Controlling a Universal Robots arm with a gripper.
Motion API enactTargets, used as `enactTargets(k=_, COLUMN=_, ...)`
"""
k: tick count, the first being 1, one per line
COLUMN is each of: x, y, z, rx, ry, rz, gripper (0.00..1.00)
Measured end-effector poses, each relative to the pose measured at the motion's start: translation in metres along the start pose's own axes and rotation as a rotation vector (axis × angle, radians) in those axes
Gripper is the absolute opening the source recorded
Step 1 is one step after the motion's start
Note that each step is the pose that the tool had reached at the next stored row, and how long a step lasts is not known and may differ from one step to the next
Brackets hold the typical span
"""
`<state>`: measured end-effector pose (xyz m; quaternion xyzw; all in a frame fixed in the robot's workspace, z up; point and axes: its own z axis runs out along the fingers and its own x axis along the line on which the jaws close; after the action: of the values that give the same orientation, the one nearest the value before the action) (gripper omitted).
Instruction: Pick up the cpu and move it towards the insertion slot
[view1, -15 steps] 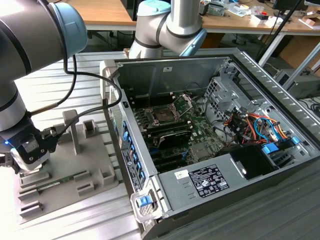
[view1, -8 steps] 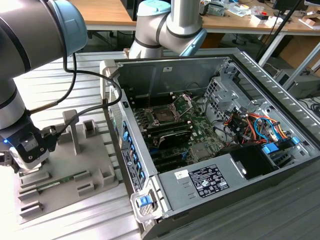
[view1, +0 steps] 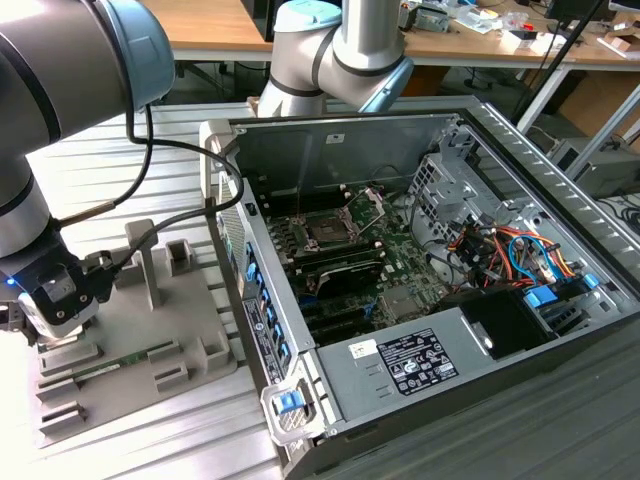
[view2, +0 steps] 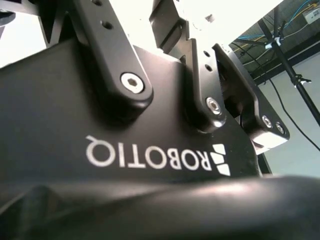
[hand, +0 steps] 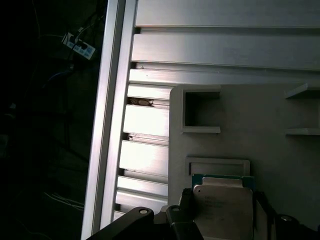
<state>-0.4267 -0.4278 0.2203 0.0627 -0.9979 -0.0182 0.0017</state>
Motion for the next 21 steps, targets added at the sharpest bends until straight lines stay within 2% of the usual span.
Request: enactTargets(k=21, x=0.0, y=0.0002, z=-0.0054, rx=0.0, ry=0.0, rz=0.0, gripper=0.55)
